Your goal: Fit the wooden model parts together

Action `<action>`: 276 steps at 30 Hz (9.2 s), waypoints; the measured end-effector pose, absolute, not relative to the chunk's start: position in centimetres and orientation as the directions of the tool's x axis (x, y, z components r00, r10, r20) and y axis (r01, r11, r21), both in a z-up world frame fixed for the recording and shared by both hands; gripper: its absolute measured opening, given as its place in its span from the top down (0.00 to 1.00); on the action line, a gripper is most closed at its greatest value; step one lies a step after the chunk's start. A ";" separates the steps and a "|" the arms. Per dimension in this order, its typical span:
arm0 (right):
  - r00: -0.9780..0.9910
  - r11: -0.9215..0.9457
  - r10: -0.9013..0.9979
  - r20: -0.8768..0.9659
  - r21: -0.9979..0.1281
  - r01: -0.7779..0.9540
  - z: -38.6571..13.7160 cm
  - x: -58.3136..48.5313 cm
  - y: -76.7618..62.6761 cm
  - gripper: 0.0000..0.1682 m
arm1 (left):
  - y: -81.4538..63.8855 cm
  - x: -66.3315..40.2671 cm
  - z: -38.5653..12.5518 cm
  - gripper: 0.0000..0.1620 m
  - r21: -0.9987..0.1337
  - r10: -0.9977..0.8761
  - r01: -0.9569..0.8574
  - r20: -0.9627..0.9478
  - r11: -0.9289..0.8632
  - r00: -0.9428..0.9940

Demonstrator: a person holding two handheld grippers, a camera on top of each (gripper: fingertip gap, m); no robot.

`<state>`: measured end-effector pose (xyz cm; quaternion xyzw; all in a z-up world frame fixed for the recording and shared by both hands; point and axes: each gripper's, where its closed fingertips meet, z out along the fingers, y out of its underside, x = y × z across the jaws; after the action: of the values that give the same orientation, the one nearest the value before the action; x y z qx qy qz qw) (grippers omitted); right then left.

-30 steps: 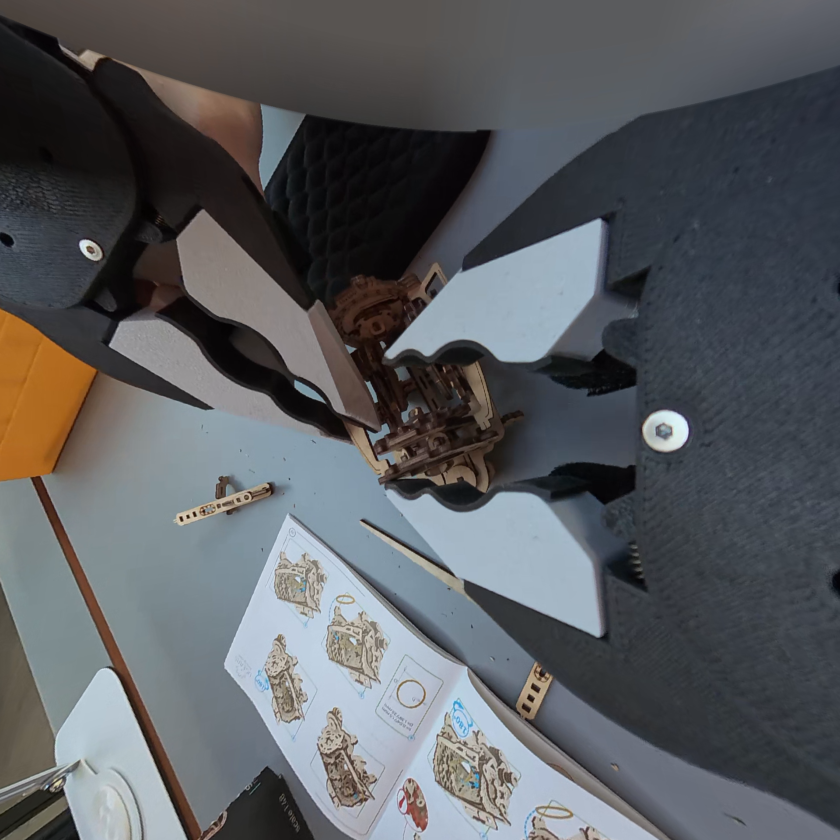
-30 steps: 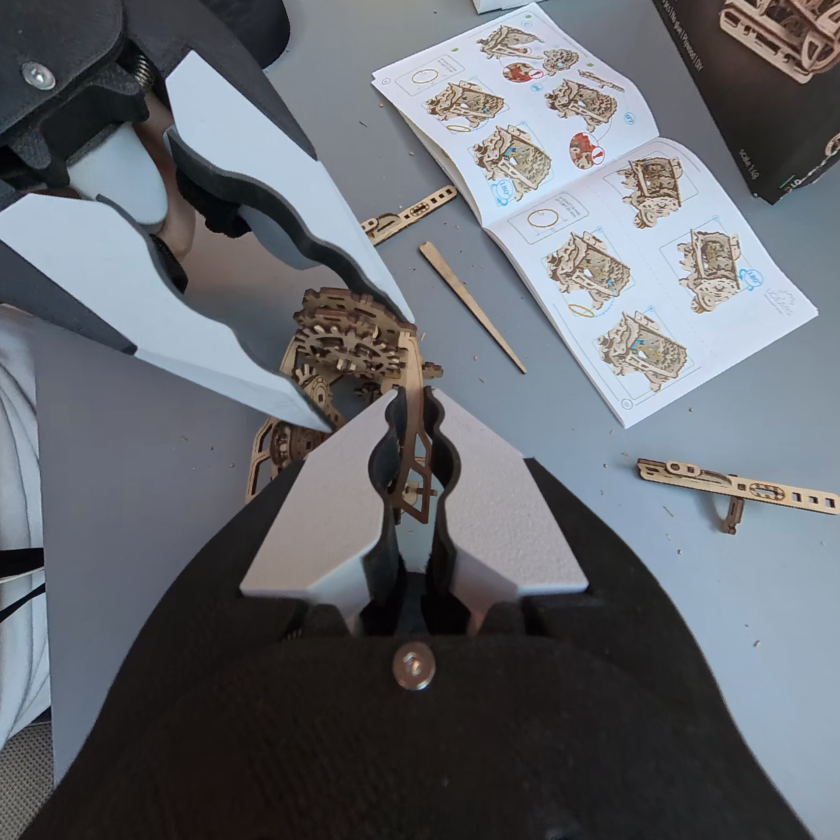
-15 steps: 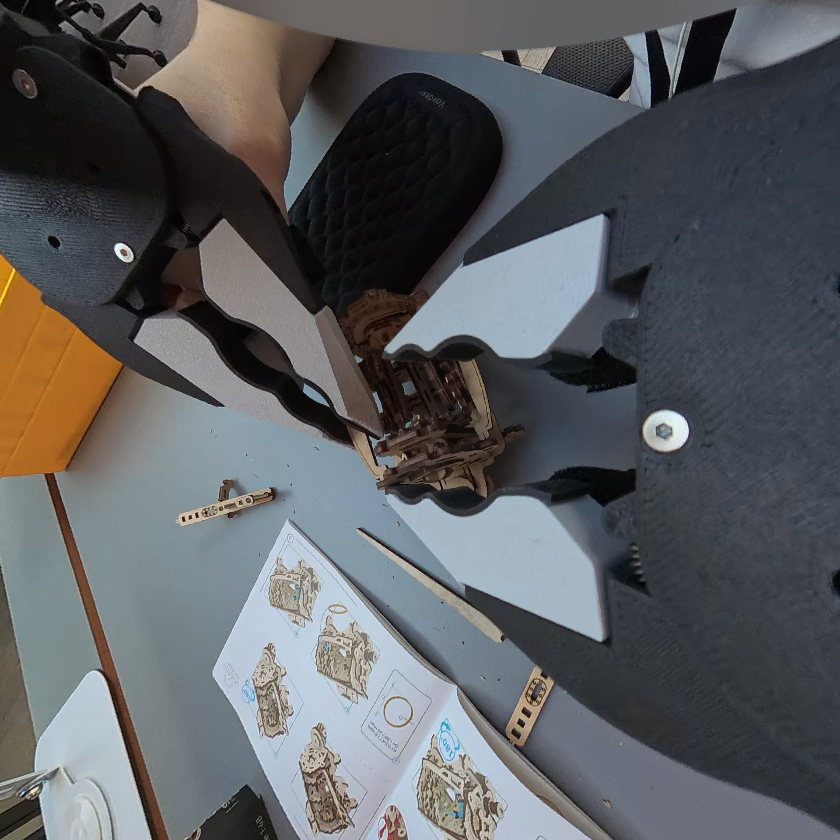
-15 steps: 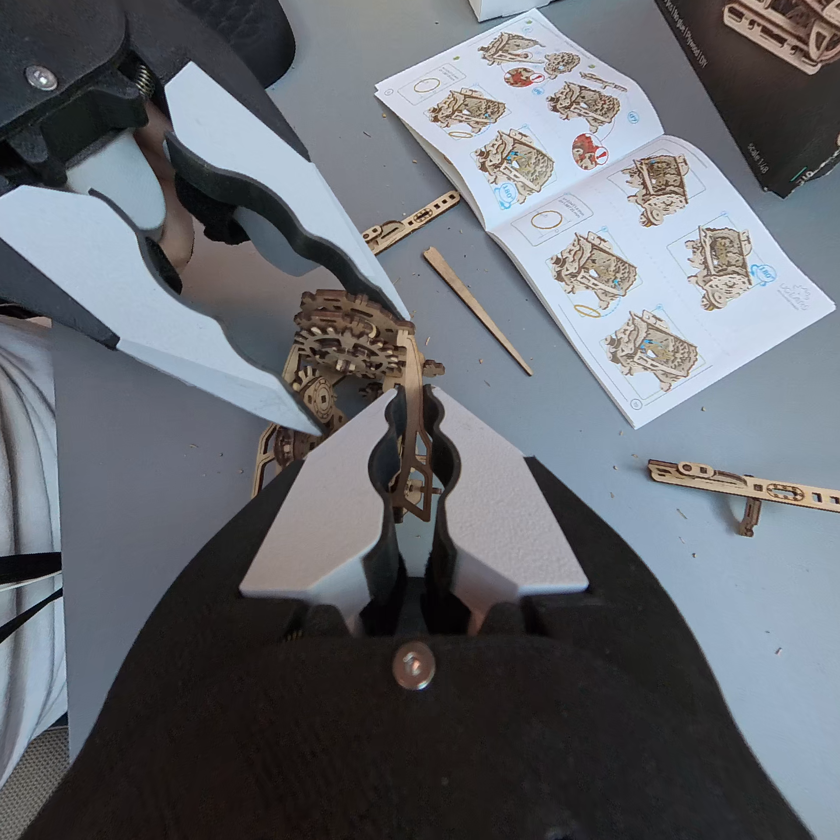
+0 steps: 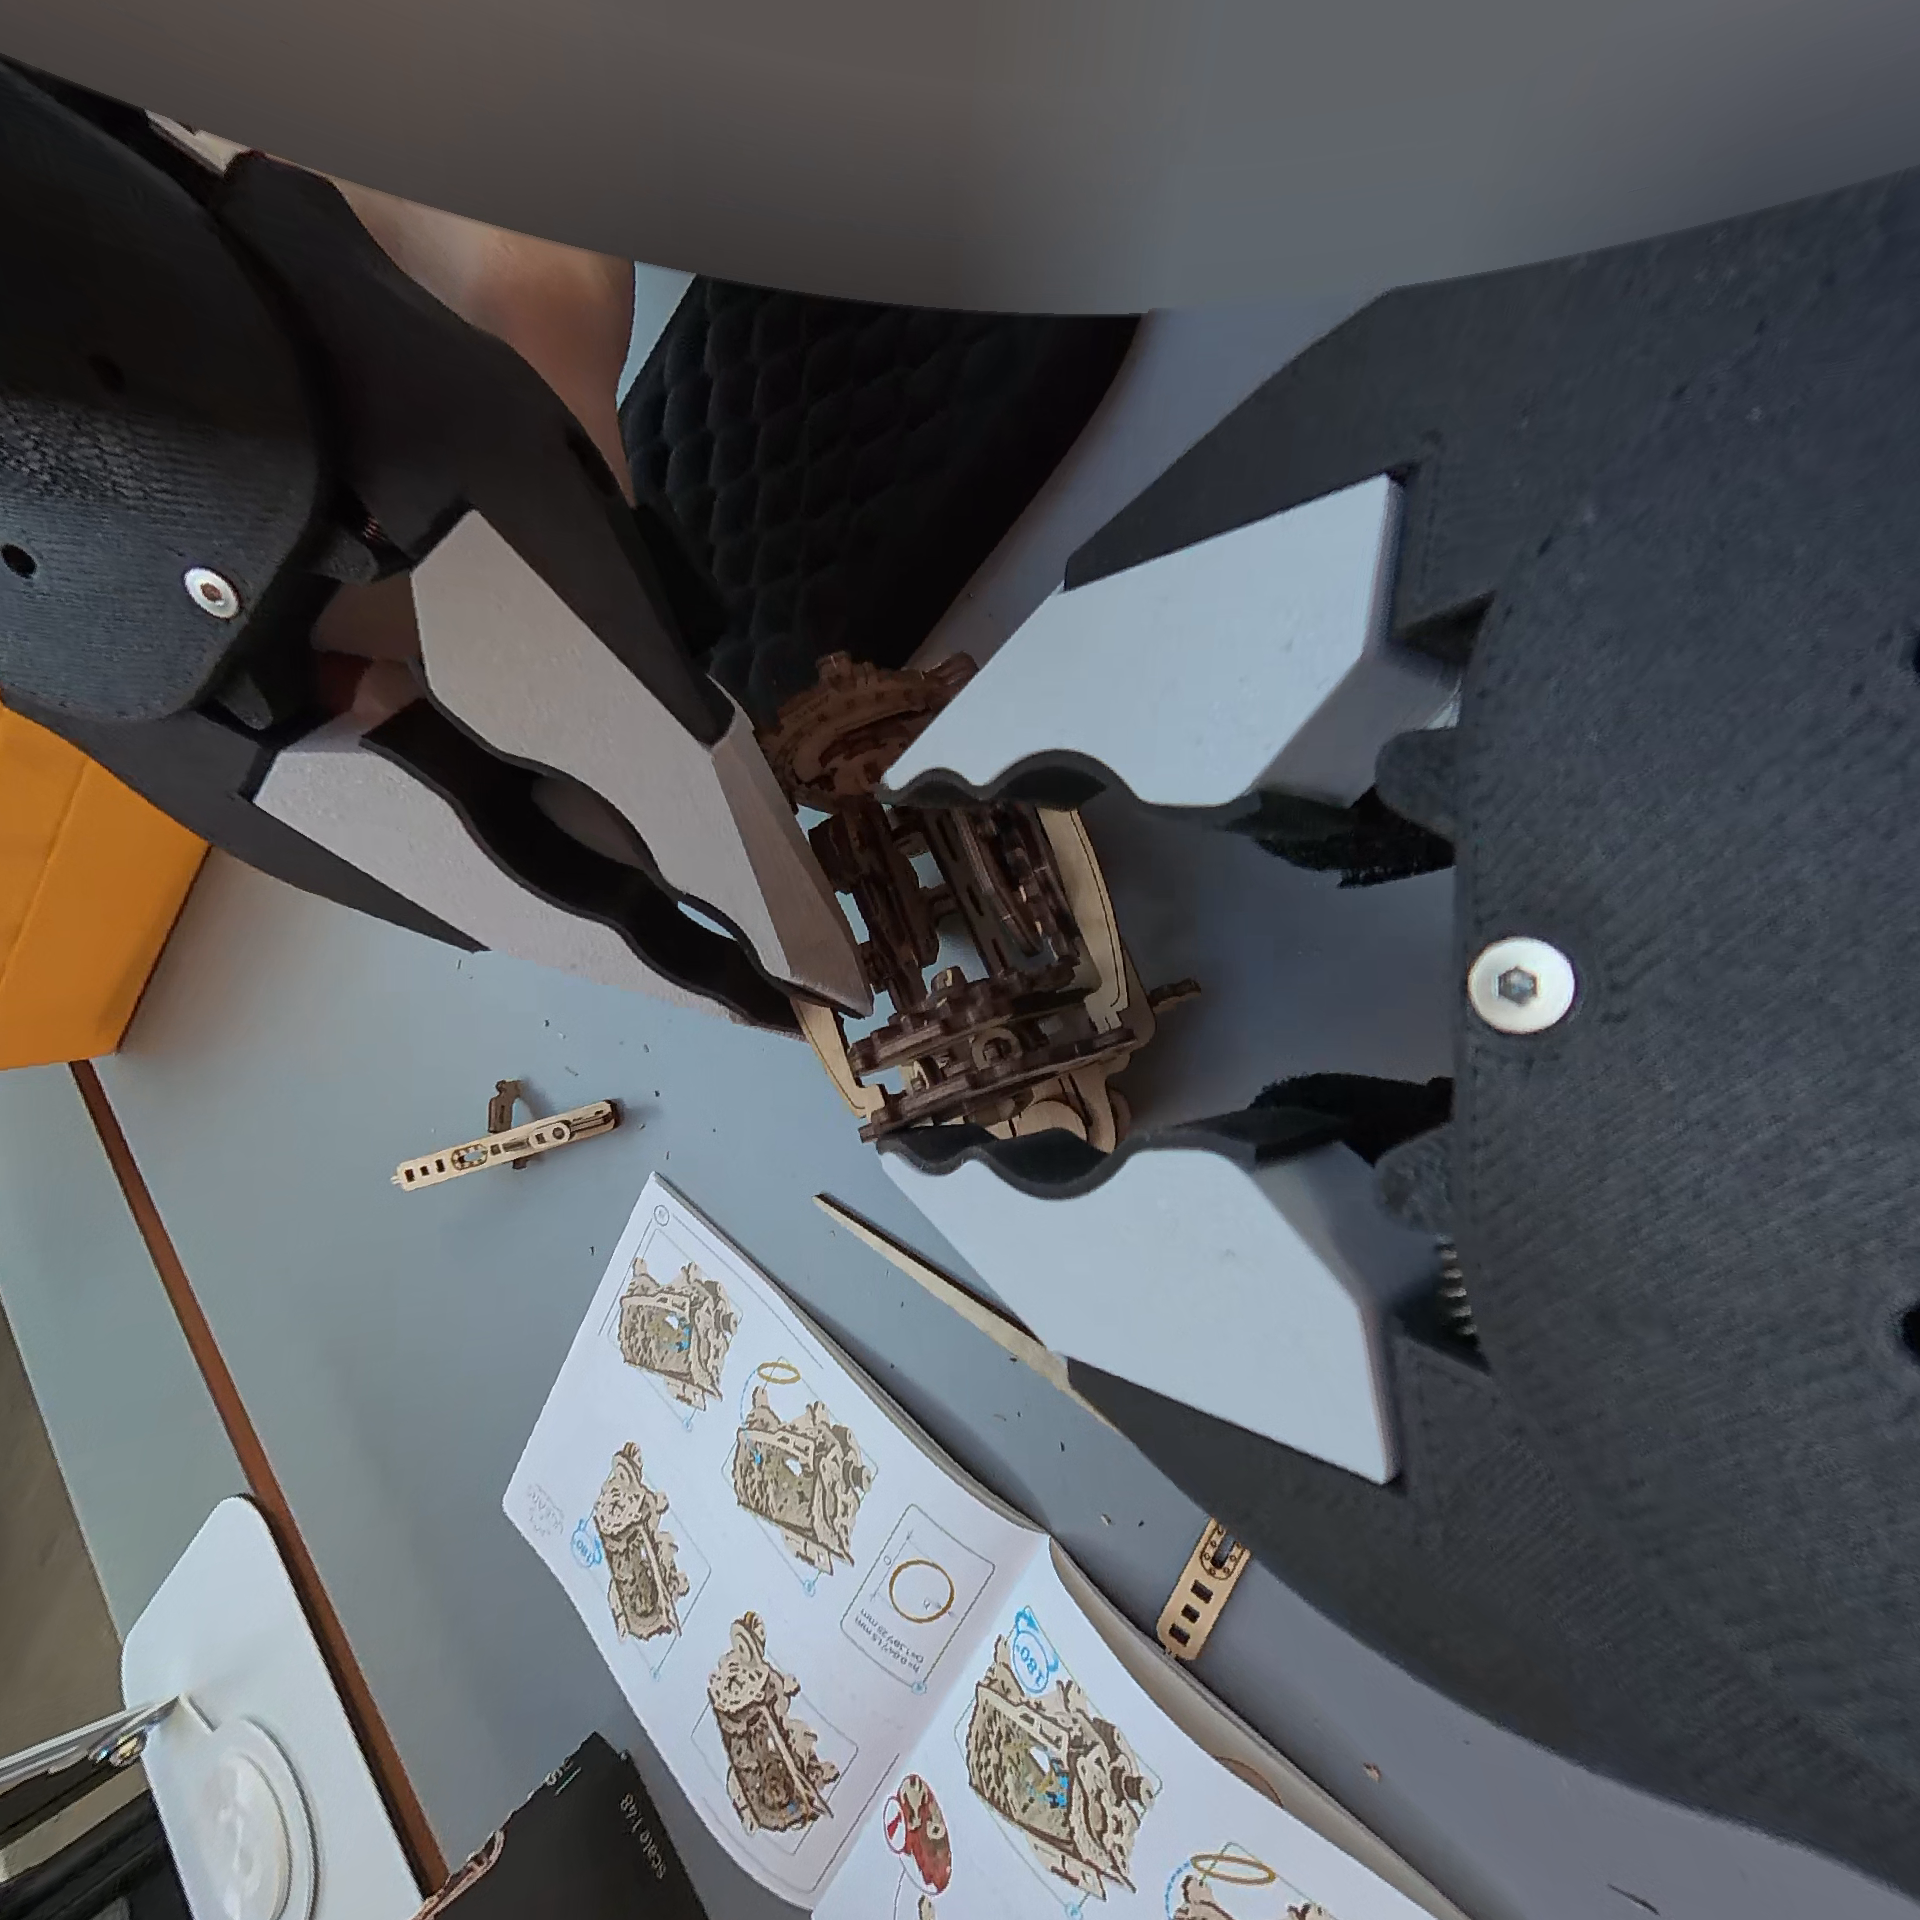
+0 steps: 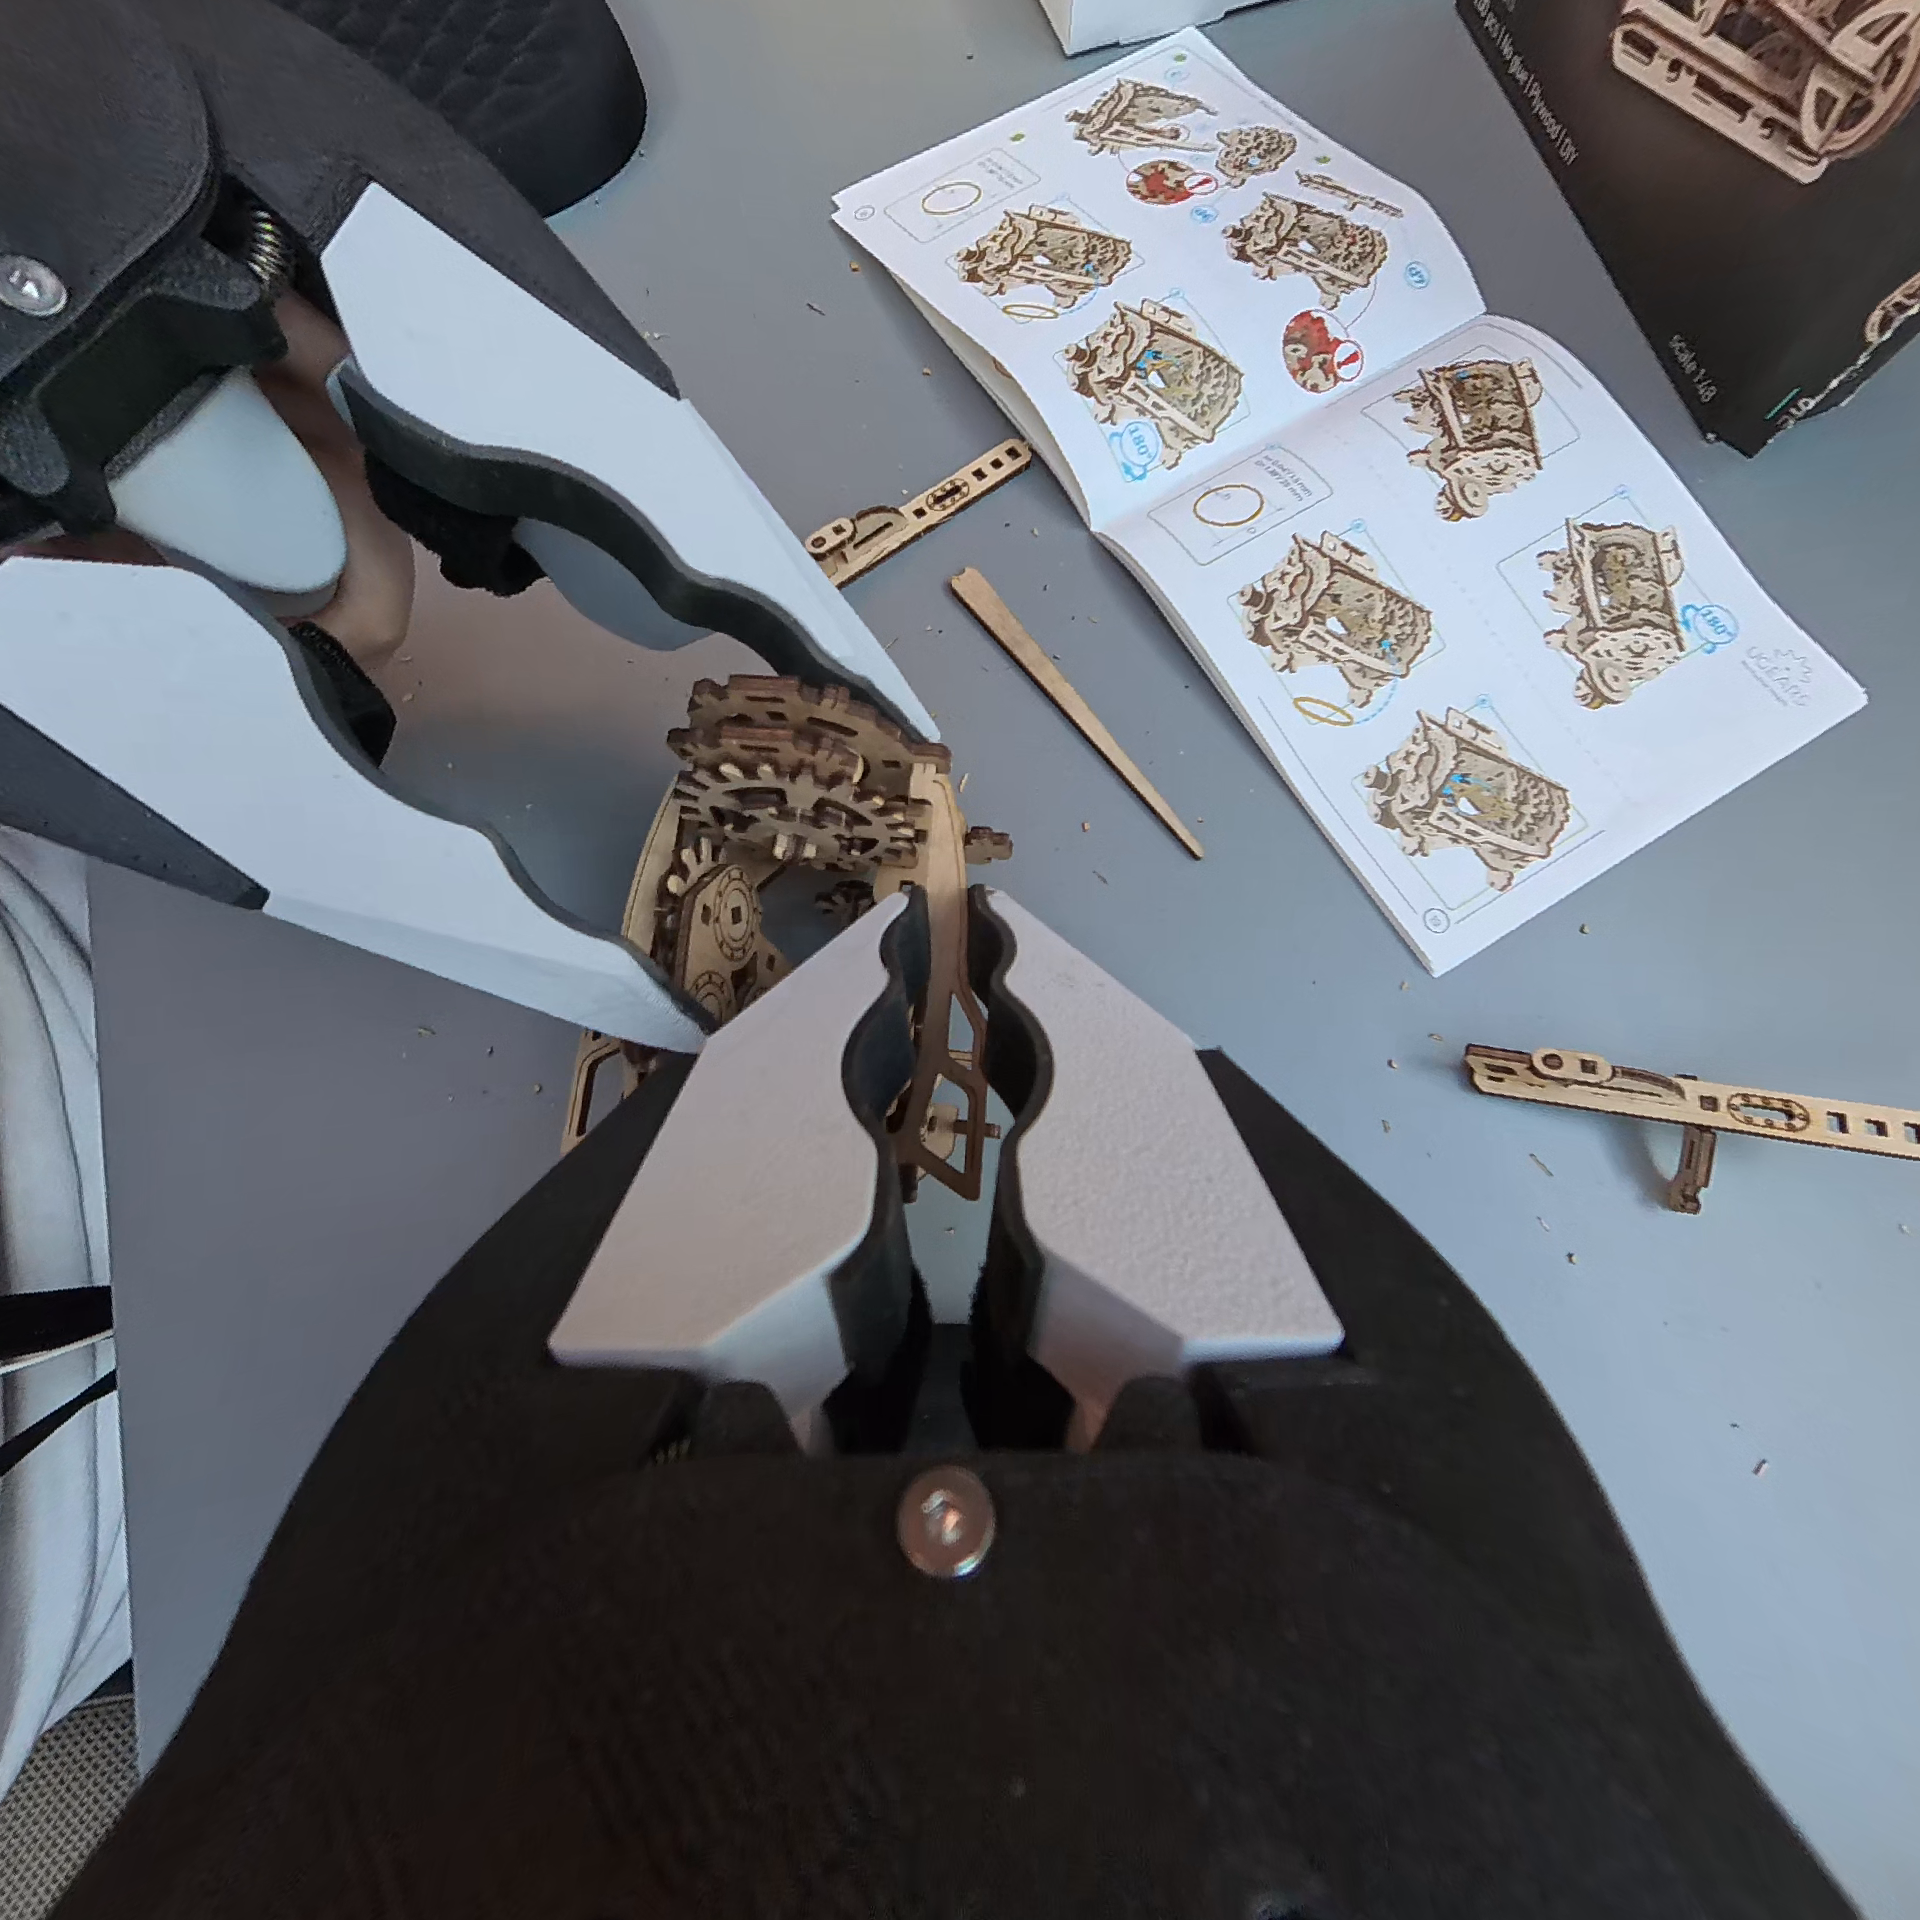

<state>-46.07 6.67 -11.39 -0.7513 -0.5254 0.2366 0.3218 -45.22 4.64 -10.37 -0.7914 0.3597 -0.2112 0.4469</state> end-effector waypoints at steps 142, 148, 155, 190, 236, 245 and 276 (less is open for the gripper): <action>0.384 -0.469 0.875 -0.294 -0.709 0.526 -13.8 -41.1 1.3 0.93 | 4.7 -47.4 -9.6 0.75 -0.861 -0.762 -0.214 0.261 -0.461 0.592; 0.378 -0.489 0.867 -0.324 -0.699 0.522 -13.8 -41.0 1.3 0.93 | 4.8 -47.3 -9.9 0.79 -0.859 -0.767 -0.240 0.236 -0.452 0.597; 0.369 -0.497 0.864 -0.343 -0.700 0.513 -13.8 -41.0 1.3 0.93 | 4.9 -46.9 -9.9 0.84 -0.864 -0.781 -0.275 0.191 -0.421 0.595; 0.381 -0.497 0.861 -0.337 -0.715 0.491 -14.1 -41.1 1.3 0.93 | 4.9 -46.9 -9.9 0.84 -0.851 -0.770 -0.273 0.212 -0.448 0.602; 0.396 -0.462 0.874 -0.283 -0.737 0.494 -14.0 -41.1 1.5 0.93 | 1.4 -48.2 -10.1 0.73 -0.833 -0.797 -0.218 0.359 -0.509 0.486; 0.408 -0.450 0.875 -0.259 -0.744 0.494 -13.9 -40.9 1.5 0.89 | 0.1 -48.2 -10.2 0.73 -0.853 -0.818 -0.207 0.347 -0.478 0.459; 0.234 0.487 0.457 0.858 -0.461 0.742 -9.2 -45.1 -1.9 0.90 | -0.4 -46.7 -10.1 0.73 -0.877 -0.860 -0.199 0.341 -0.436 0.380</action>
<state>-45.13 -1.94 -9.23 -0.4930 -0.6080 -0.1165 0.6114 -46.70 -0.35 -10.06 -0.7338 0.3608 -0.4240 0.3894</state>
